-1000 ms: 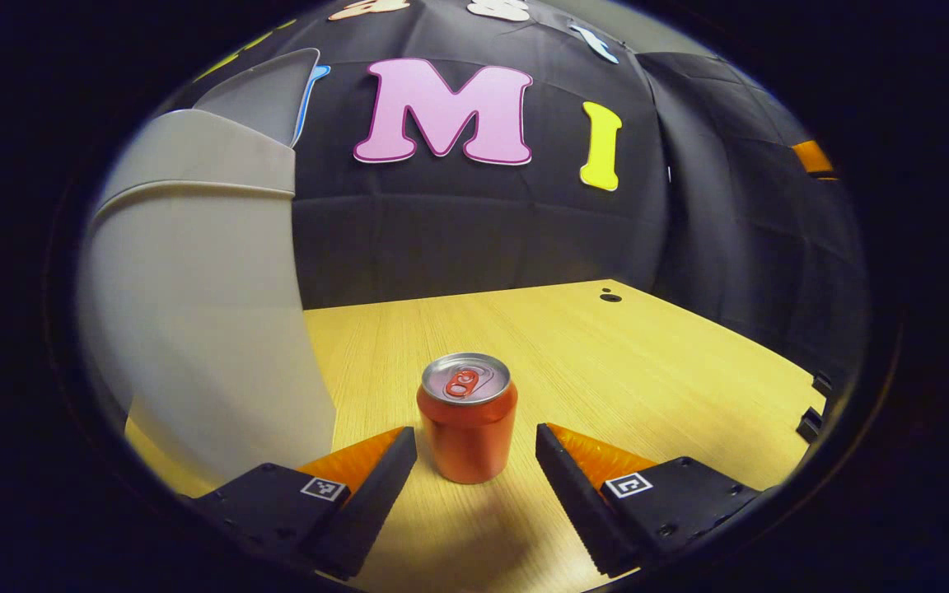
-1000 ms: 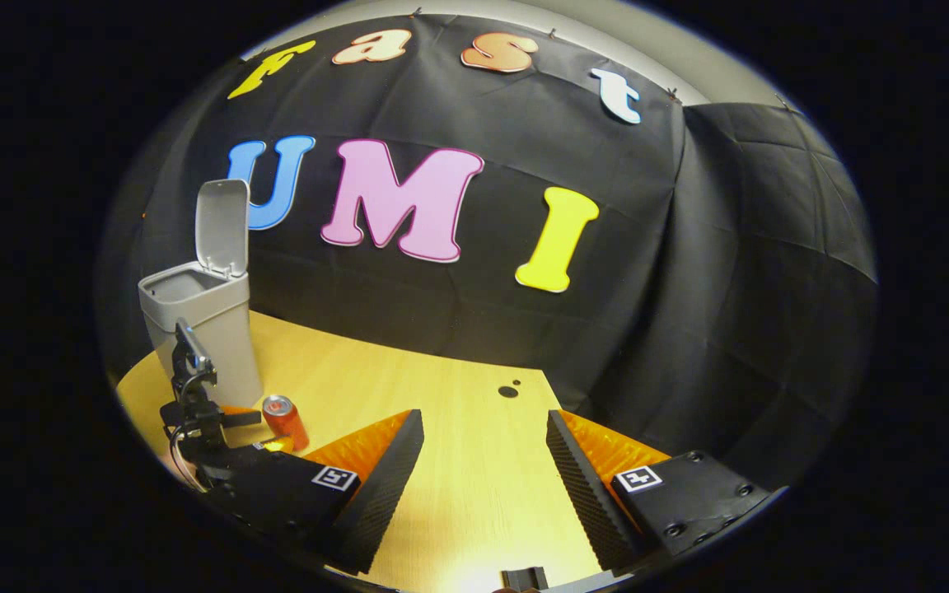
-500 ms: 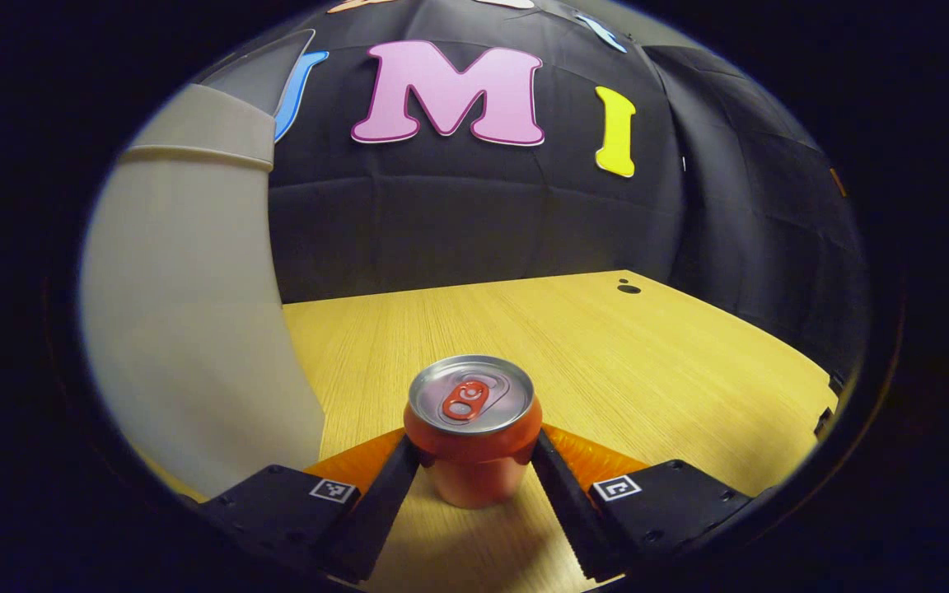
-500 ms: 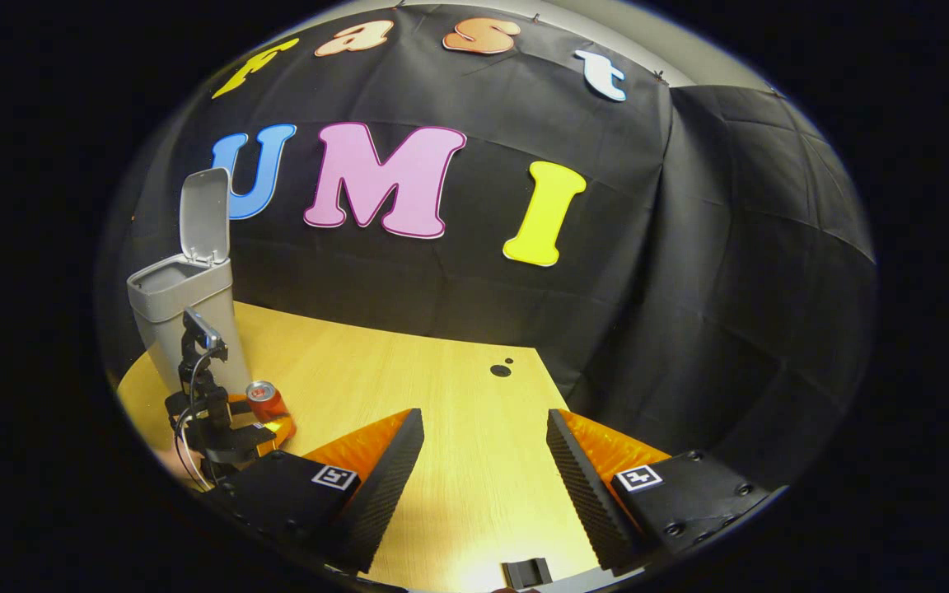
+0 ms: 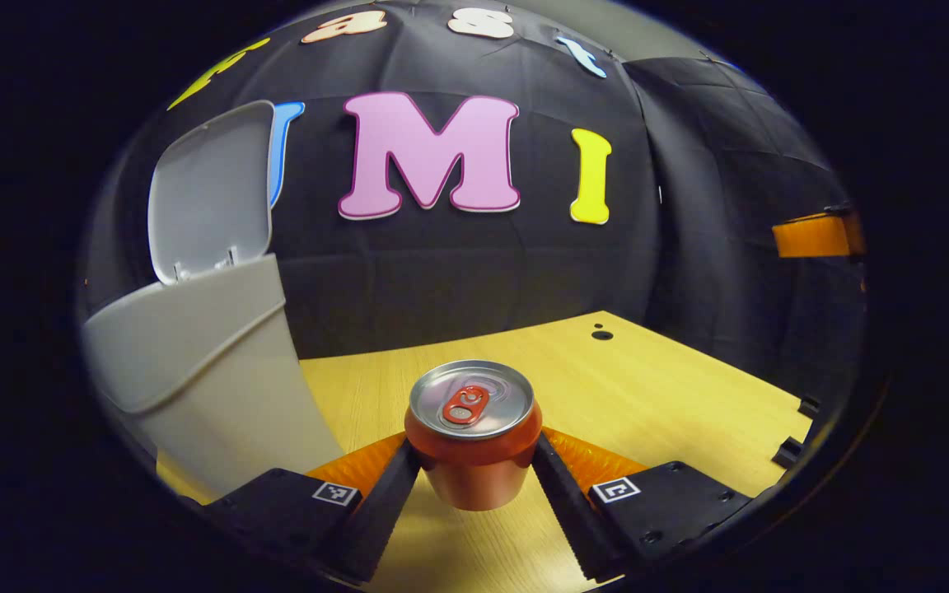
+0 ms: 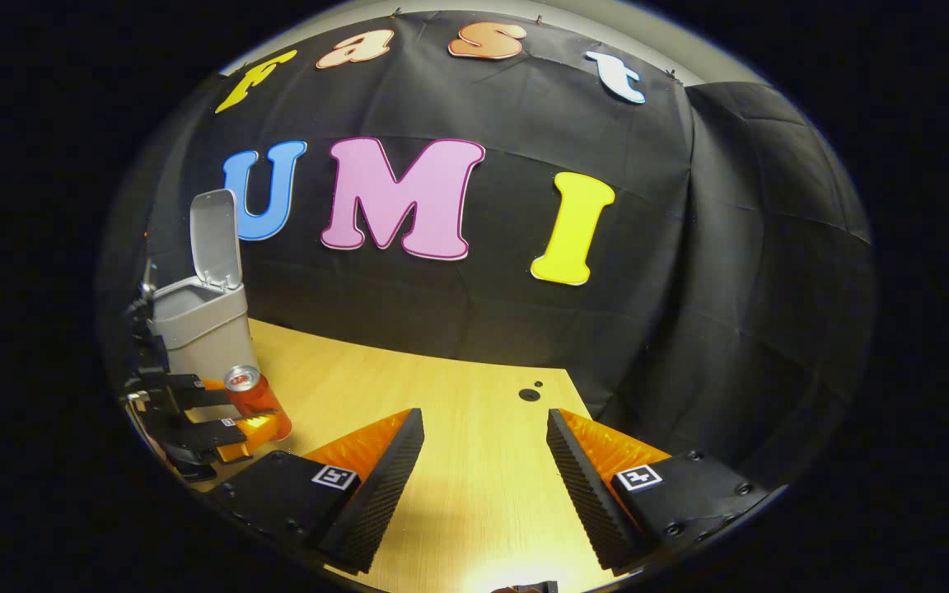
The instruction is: Press the lid of the desktop garbage bin to open it, pick up the crumpled paper on the desktop and throw it into the bin, then pick up the pop can on the desktop and drop it into the bin, and finally close the garbage bin lid.
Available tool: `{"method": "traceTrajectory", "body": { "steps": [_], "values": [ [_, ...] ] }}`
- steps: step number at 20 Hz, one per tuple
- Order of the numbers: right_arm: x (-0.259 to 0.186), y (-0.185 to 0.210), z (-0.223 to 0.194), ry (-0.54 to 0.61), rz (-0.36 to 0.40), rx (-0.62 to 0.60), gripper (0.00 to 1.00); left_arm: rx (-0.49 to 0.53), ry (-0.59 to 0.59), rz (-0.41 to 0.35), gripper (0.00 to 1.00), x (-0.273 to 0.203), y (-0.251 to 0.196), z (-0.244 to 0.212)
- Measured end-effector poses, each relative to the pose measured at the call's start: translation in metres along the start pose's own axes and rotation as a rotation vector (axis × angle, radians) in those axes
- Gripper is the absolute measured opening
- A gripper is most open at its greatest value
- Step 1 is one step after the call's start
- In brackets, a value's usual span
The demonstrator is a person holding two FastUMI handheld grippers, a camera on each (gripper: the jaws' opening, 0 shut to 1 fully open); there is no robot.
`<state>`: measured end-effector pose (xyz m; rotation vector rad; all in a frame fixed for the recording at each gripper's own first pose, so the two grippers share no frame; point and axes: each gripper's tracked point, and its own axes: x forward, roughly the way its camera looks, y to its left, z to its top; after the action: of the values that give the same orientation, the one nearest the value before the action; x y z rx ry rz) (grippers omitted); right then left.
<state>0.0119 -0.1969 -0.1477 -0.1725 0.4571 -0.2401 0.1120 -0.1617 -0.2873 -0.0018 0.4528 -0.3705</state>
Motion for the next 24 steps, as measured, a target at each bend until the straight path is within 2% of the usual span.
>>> {"method": "traceTrajectory", "body": {
  "steps": [5, 9, 12, 16, 18, 20, 24],
  "values": [
    [0.022, 0.012, 0.032, -0.057, 0.083, 0.034, 0.97, -0.057, -0.061, 0.033, 0.88, -0.041, 0.013, 0.079],
    [0.028, 0.024, 0.048, -0.09, 0.114, 0.051, 0.97, -0.048, -0.123, 0.102, 0.87, -0.068, 0.053, 0.135],
    [0.032, 0.035, 0.057, -0.11, 0.134, 0.049, 0.97, -0.039, -0.162, 0.166, 0.87, -0.085, 0.097, 0.156],
    [0.031, 0.048, 0.069, -0.129, 0.159, 0.054, 0.97, -0.008, -0.142, 0.314, 0.87, -0.094, 0.177, 0.142],
    [0.032, 0.051, 0.073, -0.147, 0.162, 0.052, 0.97, -0.002, -0.137, 0.36, 0.87, -0.095, 0.205, 0.133],
    [0.034, 0.058, 0.064, -0.119, 0.179, 0.042, 0.97, -0.02, -0.123, 0.385, 0.87, -0.09, 0.226, 0.121],
    [0.034, 0.06, 0.055, -0.094, 0.19, 0.03, 0.97, -0.085, -0.069, 0.392, 0.88, -0.073, 0.241, 0.091]
  ]
}}
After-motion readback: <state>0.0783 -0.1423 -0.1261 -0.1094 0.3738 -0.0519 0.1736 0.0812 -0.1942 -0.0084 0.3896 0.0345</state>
